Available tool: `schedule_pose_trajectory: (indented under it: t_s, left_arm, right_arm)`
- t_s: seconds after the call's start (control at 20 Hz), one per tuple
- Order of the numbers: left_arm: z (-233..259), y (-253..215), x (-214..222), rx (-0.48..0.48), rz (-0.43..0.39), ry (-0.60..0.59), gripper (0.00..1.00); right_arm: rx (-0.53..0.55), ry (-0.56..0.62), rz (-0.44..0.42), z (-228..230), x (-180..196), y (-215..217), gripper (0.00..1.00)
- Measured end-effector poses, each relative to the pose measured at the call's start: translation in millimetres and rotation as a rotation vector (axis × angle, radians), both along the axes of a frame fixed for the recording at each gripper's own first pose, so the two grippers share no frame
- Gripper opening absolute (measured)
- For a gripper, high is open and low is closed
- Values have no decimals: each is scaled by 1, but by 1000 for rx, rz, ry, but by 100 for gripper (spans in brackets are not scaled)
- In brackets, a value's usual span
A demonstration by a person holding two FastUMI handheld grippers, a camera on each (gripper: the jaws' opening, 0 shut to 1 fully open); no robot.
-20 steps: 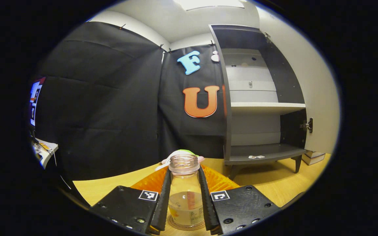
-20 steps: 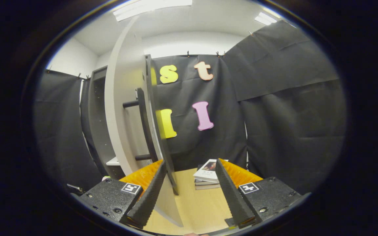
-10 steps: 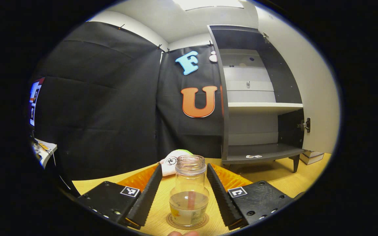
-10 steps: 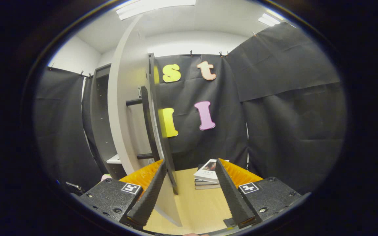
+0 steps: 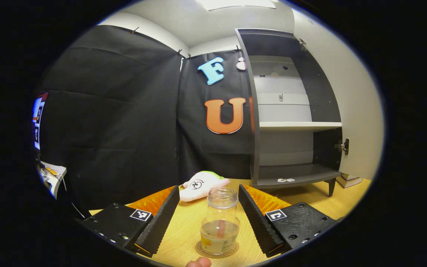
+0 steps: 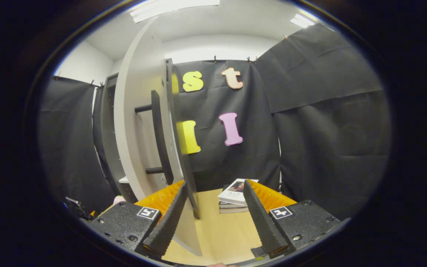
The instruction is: Open the cabinet door with the right hand, grasp the bottle in the cabinet with the left hand and place it on the coaster, then close the cabinet door with the right hand.
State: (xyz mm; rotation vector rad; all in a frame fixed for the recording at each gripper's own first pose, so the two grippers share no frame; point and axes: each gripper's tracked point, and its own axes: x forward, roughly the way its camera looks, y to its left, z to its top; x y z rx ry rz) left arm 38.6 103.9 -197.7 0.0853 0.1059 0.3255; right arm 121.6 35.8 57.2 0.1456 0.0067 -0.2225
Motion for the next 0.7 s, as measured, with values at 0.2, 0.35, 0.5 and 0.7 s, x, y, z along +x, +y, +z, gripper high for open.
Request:
schedule_pose_trajectory:
  t_s: [0.2, 0.35, 0.5, 0.7]
  left_arm:
    - [29, -7, 3, 34, -31, -10, 96]
    - [48, -25, 9, 1, -90, -4, 96]
    - [68, -36, 12, -19, -128, 12, 95]
    - [89, -49, 10, -28, -145, 48, 95]
  right_arm:
    - [4, -7, -1, -5, -3, -12, 94]
    - [-6, -19, -7, -4, -6, -20, 94]
    - [-19, -26, -11, -8, -6, -24, 94]
    - [-30, -71, 17, 0, -2, -20, 94]
